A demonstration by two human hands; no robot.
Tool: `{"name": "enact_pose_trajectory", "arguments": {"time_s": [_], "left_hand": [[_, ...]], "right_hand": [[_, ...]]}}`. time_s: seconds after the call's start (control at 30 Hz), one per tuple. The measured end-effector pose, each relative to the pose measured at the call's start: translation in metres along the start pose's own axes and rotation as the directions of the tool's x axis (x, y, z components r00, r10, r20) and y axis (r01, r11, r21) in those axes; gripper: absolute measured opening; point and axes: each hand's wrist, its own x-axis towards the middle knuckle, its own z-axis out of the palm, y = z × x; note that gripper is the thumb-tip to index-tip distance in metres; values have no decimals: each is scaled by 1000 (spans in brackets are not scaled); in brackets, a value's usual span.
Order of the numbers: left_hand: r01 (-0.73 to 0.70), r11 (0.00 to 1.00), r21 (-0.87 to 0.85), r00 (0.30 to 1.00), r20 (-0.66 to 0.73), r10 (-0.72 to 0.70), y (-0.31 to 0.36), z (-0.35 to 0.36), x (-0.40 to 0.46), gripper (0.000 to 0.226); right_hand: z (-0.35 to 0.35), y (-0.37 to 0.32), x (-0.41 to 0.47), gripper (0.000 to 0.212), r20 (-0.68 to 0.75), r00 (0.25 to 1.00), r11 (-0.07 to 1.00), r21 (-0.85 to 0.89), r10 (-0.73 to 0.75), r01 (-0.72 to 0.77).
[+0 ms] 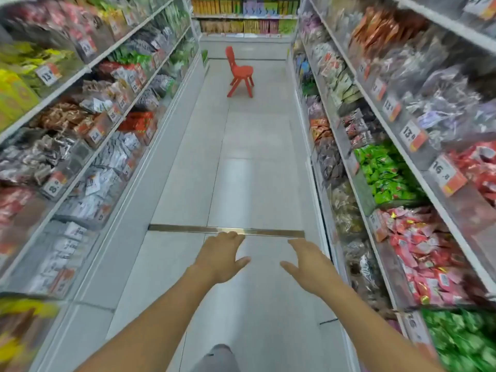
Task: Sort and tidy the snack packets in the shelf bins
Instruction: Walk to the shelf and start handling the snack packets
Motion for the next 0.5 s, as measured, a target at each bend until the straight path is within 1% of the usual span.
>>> {"name": "enact_pose_trajectory", "arguments": {"time_s": [0.13, 0.23, 0.33, 0.4, 0.5], "left_hand": [[4, 998, 57, 996, 88, -10, -43, 40, 39, 61], [13, 998, 68, 987, 160, -24, -83, 60, 97, 61], [52, 998, 23, 970, 238, -56, -119, 50, 165, 64], [75, 996, -46, 956, 286, -59, -133, 28, 210, 65], [42, 996, -76, 945, 326, -15, -149, -14, 285, 66]], "right_hand": [[38, 20, 66, 67, 194, 979, 998, -37, 55, -49], [54, 25, 140, 68, 302, 951, 996, -72, 75, -55], [45, 22, 217, 69, 357, 926, 989, -125, 124, -84], [24, 15, 260, 70, 382, 909, 985, -104, 169, -139], [-16, 9, 327, 70, 389, 904, 984, -83, 176, -156]]}}
